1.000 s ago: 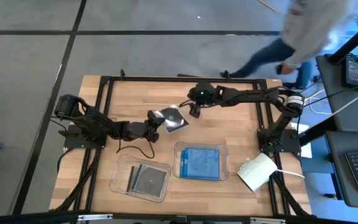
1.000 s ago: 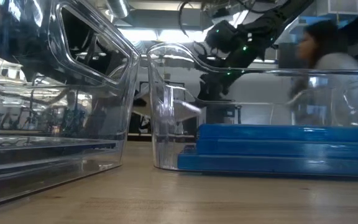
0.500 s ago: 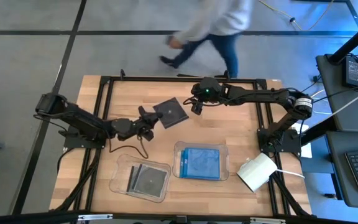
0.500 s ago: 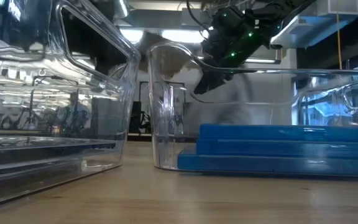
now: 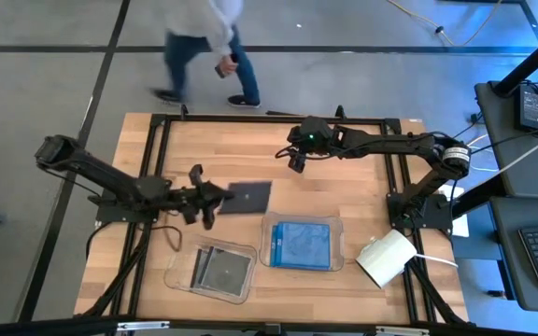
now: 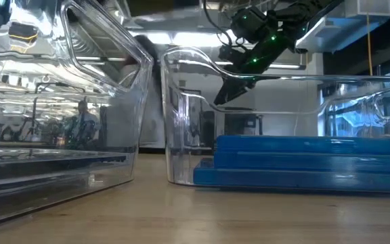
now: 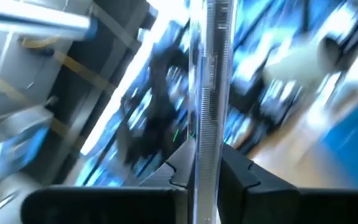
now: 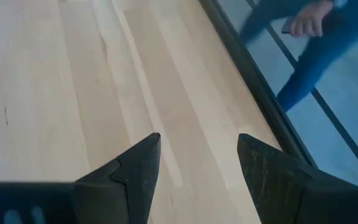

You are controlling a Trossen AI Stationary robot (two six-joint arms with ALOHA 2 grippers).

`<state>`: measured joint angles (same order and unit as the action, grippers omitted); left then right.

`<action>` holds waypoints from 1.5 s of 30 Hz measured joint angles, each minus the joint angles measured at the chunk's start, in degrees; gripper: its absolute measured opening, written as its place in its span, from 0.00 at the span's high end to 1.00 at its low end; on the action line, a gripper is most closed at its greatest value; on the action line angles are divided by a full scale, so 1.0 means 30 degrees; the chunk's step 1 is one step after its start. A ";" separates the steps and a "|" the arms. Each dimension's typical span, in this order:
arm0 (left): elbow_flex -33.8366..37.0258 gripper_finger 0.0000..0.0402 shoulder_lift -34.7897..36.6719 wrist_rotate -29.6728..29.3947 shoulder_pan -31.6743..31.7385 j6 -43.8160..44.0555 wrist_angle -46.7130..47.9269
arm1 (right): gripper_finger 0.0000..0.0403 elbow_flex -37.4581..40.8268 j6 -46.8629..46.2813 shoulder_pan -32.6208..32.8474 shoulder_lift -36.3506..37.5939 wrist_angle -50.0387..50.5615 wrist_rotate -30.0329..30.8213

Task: Pick & place jewel cases by type
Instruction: Put the black CD case into the left transparent bin

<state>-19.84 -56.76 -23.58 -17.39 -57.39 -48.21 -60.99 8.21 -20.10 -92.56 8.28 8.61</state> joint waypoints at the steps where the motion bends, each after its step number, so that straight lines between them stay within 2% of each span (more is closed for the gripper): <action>1: 0.0000 0.91 0.0418 0.1094 -0.0072 0.0625 0.0152 | 0.46 0.0000 -0.0017 0.0000 0.0014 -0.0006 -0.0014; 4: 0.0000 0.90 0.1585 0.4788 -0.0083 0.2647 0.0773 | 0.46 0.0000 -0.0132 0.0047 0.0018 -0.0321 -0.0804; 7: 0.0000 0.92 0.2397 0.8529 0.0153 0.4277 0.1604 | 0.46 0.0000 0.0037 0.0323 0.0018 -0.1100 -0.3199; 11: 0.0000 0.93 0.2765 1.2363 0.0617 0.5381 0.2561 | 0.46 0.0000 0.1915 0.1253 0.0018 -0.3604 -0.6546; 17: 0.0000 0.90 0.2670 1.4400 0.1120 0.4651 0.3824 | 0.46 0.0022 0.5781 0.3763 -0.0758 -0.8483 -1.0286; 19: 0.0007 0.91 0.2670 1.5247 0.1330 0.4293 0.3951 | 0.46 0.0026 0.6965 0.4697 -0.1037 -0.9036 -1.0318; 23: 0.0007 0.93 0.2676 1.8083 0.1855 0.4083 0.4031 | 0.46 0.0029 0.8304 0.5840 -0.1257 -0.9409 -0.8021; 26: 0.0007 0.93 0.2694 1.8682 0.2384 0.4005 0.4144 | 0.46 0.0029 0.7843 0.6041 -0.1257 -0.9418 -0.6885; 29: 0.0007 0.91 0.2728 1.8584 0.3160 0.3527 0.4147 | 0.46 0.0029 0.5402 0.5924 -0.1257 -0.9475 -0.7267; 34: 0.0007 0.92 0.2728 2.0304 0.4658 0.3222 0.4218 | 0.46 0.0029 -0.3444 0.4598 -0.1257 -0.9434 -0.7706; 37: 0.0007 0.93 0.2728 2.1557 0.5624 0.3222 0.4321 | 0.46 0.0029 -0.8493 0.3392 -0.1257 -0.8777 -0.9266; 40: 0.0007 0.92 0.2721 2.2662 0.6585 0.2584 0.4608 | 0.46 0.0036 -1.2781 0.2364 -0.1257 -0.8746 -1.1835; 42: 0.0007 0.91 0.2728 2.3017 0.7110 0.1764 0.4598 | 0.46 0.0036 -1.4801 0.1983 -0.1257 -0.9030 -1.3266; 45: 0.0007 0.91 0.2714 2.3037 0.7898 -0.0107 0.4783 | 0.46 0.0036 -1.7215 0.1846 -0.1316 -0.9867 -1.4361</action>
<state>-19.81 -48.62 45.53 6.30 -57.71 -33.86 -60.88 -43.44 -14.56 -96.51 -21.32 -34.47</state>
